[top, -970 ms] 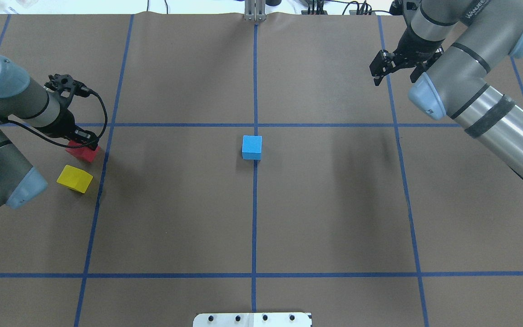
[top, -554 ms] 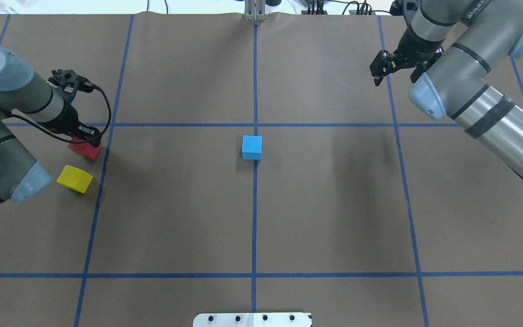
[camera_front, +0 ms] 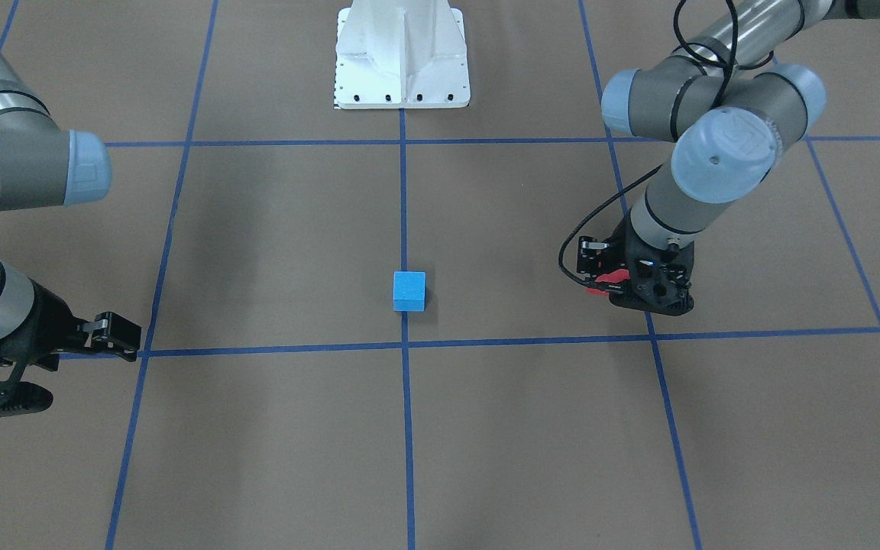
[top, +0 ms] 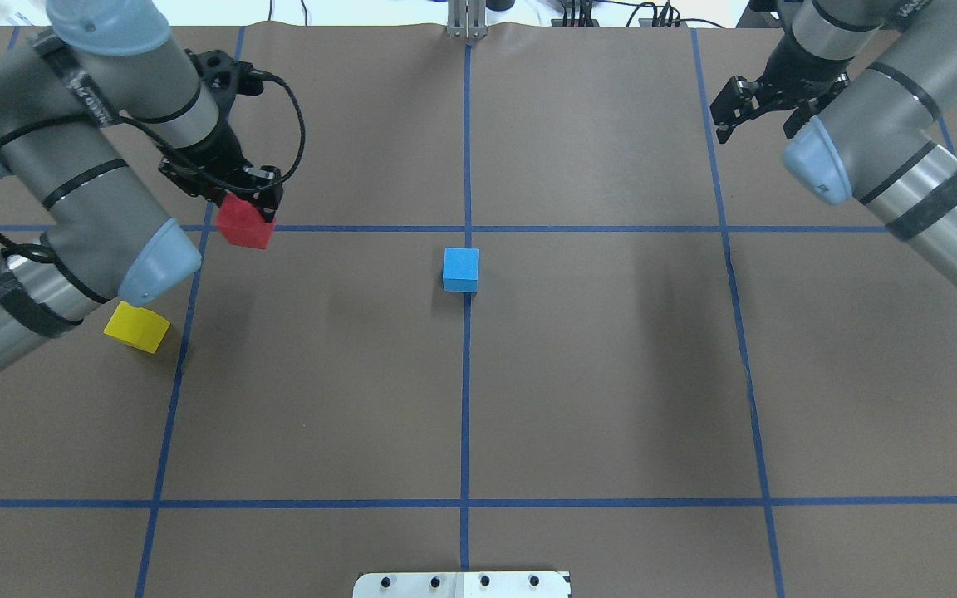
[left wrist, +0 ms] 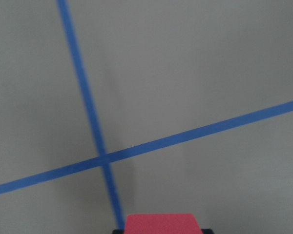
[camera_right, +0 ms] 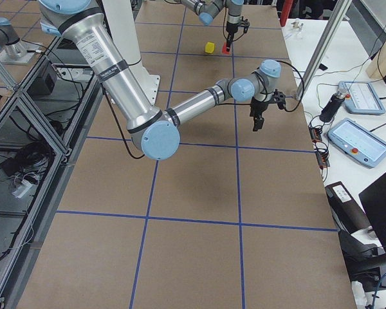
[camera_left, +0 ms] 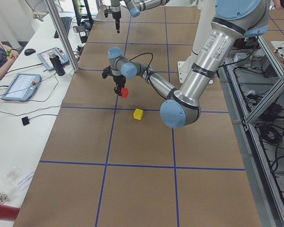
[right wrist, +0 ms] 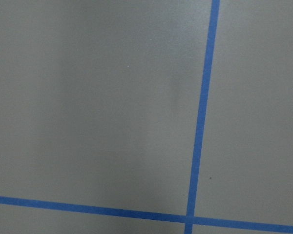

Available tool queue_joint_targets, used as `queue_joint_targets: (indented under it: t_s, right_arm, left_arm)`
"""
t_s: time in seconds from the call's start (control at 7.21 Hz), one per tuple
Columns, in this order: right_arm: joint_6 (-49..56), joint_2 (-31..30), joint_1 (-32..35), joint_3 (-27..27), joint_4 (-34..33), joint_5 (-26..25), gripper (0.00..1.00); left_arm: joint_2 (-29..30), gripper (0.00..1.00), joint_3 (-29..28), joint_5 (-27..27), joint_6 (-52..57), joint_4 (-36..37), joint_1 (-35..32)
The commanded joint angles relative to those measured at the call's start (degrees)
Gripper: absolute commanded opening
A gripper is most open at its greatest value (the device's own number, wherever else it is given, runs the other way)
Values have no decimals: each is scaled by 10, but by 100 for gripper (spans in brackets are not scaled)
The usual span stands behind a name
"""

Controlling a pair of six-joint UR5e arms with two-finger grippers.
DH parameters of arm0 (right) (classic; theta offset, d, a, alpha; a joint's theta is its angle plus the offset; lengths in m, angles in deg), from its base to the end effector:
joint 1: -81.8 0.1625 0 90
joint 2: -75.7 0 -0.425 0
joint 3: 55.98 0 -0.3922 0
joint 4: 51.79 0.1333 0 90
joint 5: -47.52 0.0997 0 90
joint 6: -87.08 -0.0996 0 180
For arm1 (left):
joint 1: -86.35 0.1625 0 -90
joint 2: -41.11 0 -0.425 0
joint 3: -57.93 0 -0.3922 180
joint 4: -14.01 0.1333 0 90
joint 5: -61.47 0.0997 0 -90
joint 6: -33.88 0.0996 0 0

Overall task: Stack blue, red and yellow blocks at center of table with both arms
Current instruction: 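Carry the red block with the left gripper onto the blue block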

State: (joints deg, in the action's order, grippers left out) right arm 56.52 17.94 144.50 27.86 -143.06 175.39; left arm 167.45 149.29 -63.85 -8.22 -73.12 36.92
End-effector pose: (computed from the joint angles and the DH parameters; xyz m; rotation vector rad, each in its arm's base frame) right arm -0.2581 -0.6573 0.3791 0.0503 -0.7706 -0.0890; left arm 0.3915 -0.5737 0.2748 0.0473 0.8366 0.1622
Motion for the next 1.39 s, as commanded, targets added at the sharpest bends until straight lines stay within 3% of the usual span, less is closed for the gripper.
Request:
queue_joint_targets:
  t_s: [0.0,0.28,0.69,1.25]
  right_arm:
    - [115,-51,72,-1,-3,23,99]
    - [220,-110,159,-5,-4,72,99]
    - [238,-139,184,-5,1,74,99]
    - [238,-139,184,-5,2,74,99]
  left_arm:
    - [120,0,-72,-6,-129,7,48]
    - [242,0,-196,-4,-176,-2,79]
    - [240,0,-237,22,-176,-59,100]
    - [237,0,-239,38,-177,-62,113]
